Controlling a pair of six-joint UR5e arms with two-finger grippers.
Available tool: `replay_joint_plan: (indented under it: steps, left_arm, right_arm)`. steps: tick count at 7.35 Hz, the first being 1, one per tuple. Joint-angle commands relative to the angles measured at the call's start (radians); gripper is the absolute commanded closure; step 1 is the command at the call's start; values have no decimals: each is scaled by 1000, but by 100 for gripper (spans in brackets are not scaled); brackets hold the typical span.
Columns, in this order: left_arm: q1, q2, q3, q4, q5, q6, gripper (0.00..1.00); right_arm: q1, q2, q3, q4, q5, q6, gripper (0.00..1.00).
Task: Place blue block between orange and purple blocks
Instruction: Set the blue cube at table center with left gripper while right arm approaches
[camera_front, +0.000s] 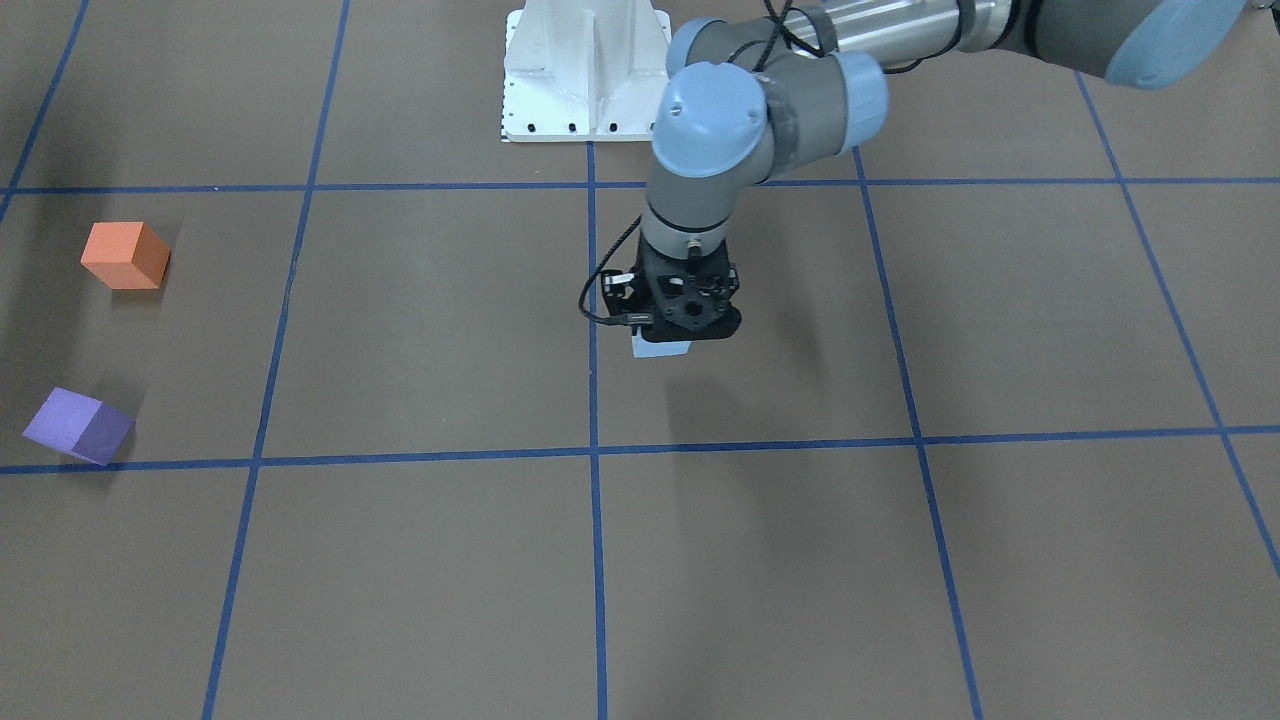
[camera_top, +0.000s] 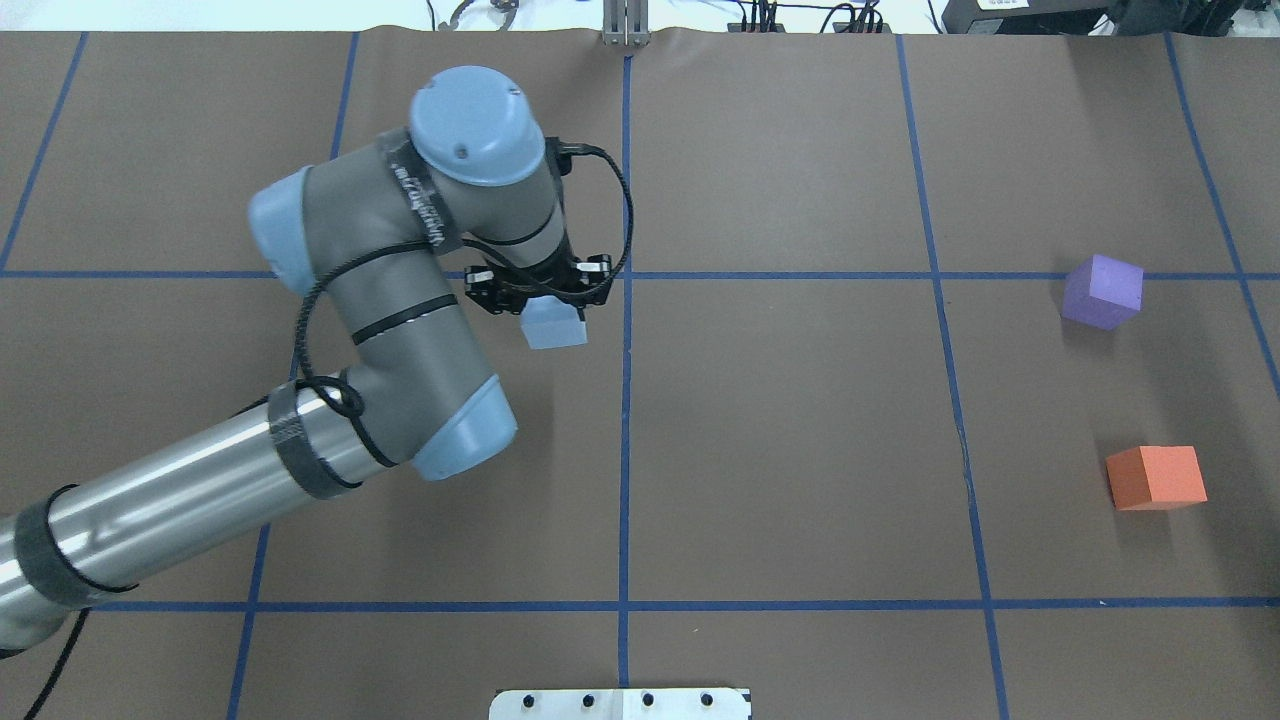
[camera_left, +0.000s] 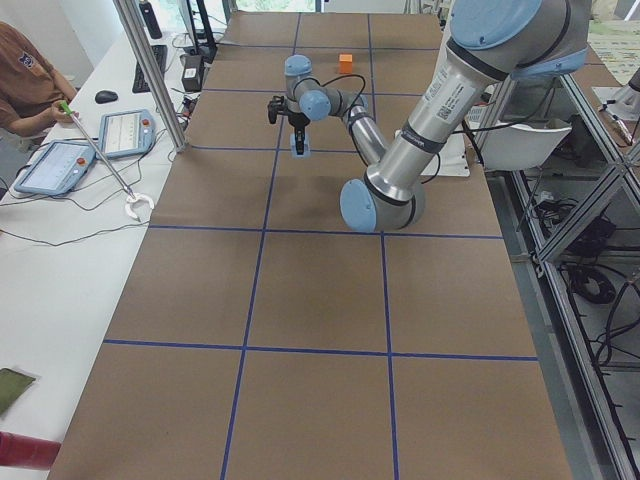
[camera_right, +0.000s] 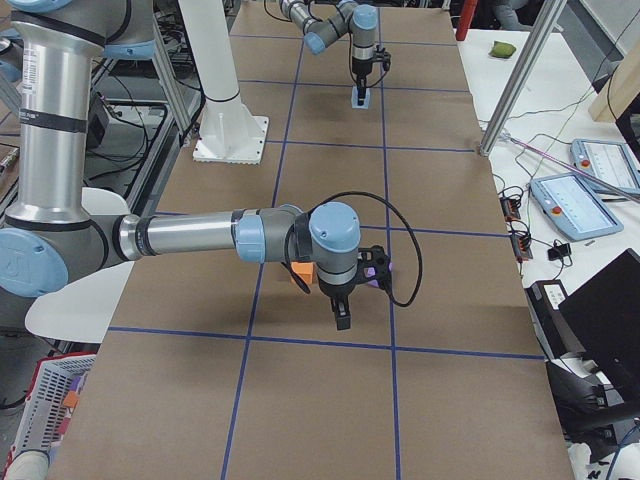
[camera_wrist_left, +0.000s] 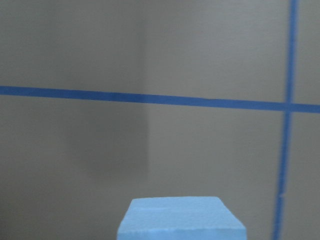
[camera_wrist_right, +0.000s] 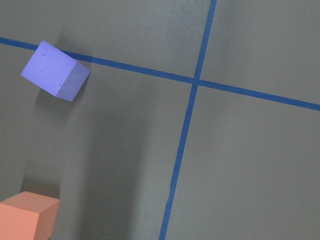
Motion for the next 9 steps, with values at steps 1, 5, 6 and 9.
replay_joint_plan:
  steps: [1,5,6,9]
  left_arm:
    - [60,-81,152,-82,86,-16,100]
    - [105,-80,206,-123,94,-20,58]
    - [105,-78,213,-123,97,-17,1]
    - [84,-81,200,-120,95,-13,0]
  right_arm:
    - [-19,80,32,-9,38,126,0]
    - [-230,435,199,-276,102,624,0]
    - [-296,520,200,-320,93,709,0]
    - [-384,614,198,-327,66,801,0]
